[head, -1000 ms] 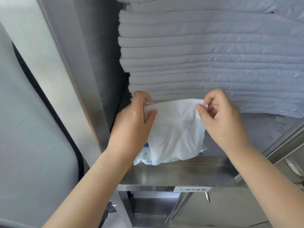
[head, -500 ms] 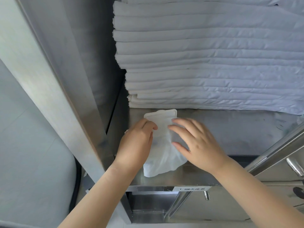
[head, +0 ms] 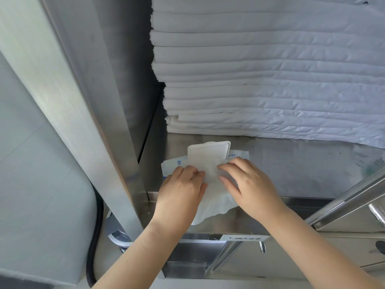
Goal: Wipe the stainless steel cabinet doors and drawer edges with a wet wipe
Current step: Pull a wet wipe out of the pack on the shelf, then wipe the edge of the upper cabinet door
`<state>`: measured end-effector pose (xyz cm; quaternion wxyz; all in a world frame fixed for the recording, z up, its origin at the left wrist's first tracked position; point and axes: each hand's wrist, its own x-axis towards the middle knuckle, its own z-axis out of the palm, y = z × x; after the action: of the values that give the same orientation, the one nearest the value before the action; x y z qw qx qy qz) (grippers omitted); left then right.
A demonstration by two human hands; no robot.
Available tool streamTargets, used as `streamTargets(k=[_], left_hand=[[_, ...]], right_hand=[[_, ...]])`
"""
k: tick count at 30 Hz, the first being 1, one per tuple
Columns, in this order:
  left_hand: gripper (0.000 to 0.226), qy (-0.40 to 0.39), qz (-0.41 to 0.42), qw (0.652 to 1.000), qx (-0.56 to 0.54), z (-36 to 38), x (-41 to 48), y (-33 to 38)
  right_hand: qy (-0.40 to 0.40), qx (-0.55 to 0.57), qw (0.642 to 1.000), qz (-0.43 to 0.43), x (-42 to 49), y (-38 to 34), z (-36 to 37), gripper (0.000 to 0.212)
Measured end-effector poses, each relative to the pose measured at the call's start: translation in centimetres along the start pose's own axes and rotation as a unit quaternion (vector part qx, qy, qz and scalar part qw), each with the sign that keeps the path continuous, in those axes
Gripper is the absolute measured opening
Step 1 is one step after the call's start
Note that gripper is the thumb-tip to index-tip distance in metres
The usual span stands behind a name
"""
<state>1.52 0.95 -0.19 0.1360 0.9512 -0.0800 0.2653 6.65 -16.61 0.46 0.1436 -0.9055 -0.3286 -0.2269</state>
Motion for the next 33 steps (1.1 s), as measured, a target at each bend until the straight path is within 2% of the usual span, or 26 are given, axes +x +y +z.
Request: streamTargets(k=[3,6,12,23,27,29,33], left_hand=[[0.014,-0.013,-0.017,1.000,0.006,0.1,0.2,-0.2],[0.020,-0.036,-0.026,0.999,0.013,0.3,0.4,-0.4],[0.031,-0.057,-0.027,0.998,0.013,0.8,0.7,-0.4],[0.032,0.089,0.101,0.991,-0.026,-1.3,0.3,0.9],[0.028,0.146,0.171,0.974,-0.036,-2.6,0.6,4.1],[0.028,0.166,0.185,0.967,-0.051,-3.0,0.6,6.2],[0.033,0.203,0.196,0.956,-0.080,-3.1,0.8,11.4]], right_hand=[[-0.024,-0.001,1.000,0.009,0.0,0.6,-0.2,0.022],[-0.033,0.004,0.999,0.024,0.1,0.3,0.0,0.014],[0.016,-0.035,0.999,-0.035,0.0,0.3,0.7,0.008],[0.177,0.001,0.980,-0.094,-1.7,1.6,-1.4,0.022],[0.251,0.003,0.959,-0.132,-2.8,2.6,-5.1,0.024],[0.282,-0.002,0.947,-0.151,-3.5,3.4,-7.2,0.028],[0.312,-0.011,0.926,-0.212,-5.6,6.0,-11.7,0.021]])
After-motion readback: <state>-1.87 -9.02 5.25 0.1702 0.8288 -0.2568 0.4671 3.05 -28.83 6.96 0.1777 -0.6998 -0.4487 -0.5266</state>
